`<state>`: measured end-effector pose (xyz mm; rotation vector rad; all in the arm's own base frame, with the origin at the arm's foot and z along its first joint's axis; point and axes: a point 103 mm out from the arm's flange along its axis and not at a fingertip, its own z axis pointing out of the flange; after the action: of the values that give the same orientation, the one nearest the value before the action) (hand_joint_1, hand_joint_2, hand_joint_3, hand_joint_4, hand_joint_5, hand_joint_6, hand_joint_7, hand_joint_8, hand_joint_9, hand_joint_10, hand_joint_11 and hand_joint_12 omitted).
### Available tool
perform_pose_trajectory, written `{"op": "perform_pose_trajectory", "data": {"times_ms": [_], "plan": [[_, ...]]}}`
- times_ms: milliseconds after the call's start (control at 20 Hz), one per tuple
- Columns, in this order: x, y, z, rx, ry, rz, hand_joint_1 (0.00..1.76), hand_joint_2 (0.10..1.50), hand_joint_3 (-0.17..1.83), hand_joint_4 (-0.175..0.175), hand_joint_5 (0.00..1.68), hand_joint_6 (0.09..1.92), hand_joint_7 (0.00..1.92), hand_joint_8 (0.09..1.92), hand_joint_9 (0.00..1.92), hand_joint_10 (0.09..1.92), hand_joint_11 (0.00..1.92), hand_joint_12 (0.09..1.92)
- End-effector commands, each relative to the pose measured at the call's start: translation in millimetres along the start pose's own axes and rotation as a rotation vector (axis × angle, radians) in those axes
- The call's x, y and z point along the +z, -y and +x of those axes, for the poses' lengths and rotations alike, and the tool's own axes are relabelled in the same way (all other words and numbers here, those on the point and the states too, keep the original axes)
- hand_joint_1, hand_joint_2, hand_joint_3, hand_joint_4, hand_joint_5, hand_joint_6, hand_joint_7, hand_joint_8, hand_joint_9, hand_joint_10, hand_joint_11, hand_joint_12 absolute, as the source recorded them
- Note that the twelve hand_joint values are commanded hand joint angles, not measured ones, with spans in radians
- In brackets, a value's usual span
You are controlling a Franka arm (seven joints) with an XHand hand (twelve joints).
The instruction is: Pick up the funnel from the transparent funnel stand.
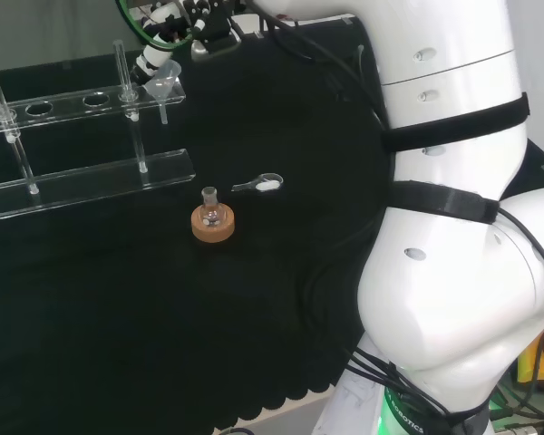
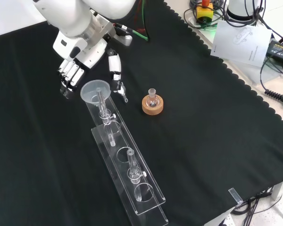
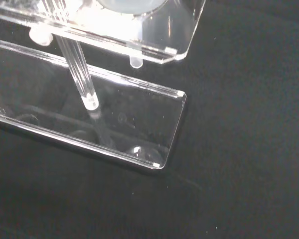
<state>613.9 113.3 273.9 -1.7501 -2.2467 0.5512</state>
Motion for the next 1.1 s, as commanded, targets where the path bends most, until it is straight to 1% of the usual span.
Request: {"op": "perform_pose_trajectory", "data": {"times_ms": [50,150,350,700,850,950,1100], "plan": [[8.3,-6.5,2.0,-0.004,0.028,0.019,0.35,0.80,0.15,-0.040,0.03,0.09,0.00,0.35,0.06,0.83,0.09,1.54],[10.2,-8.1,1.5,-0.004,0.037,0.031,0.36,0.79,0.15,-0.042,0.03,0.09,0.00,0.37,0.09,0.83,0.11,1.54],[11.4,-9.6,1.0,-0.005,0.052,0.032,0.38,0.79,0.14,-0.047,0.03,0.09,0.00,0.43,0.14,0.83,0.14,1.53],[13.3,-10.3,-0.7,-0.001,0.077,0.044,0.42,0.79,0.13,-0.049,0.03,0.09,0.00,0.44,0.15,0.82,0.15,1.52],[11.9,-8.9,-0.9,0.002,0.110,0.047,0.45,0.79,0.13,-0.051,0.04,0.09,0.00,0.44,0.16,0.82,0.15,1.52],[11.1,-8.5,0.4,0.005,0.160,0.052,0.49,0.79,0.13,-0.053,0.04,0.09,0.00,0.46,0.18,0.82,0.15,1.51],[9.6,-7.8,0.4,0.004,0.184,0.049,0.53,0.80,0.14,-0.057,0.06,0.09,0.00,0.53,0.23,0.79,0.16,1.49]]}}
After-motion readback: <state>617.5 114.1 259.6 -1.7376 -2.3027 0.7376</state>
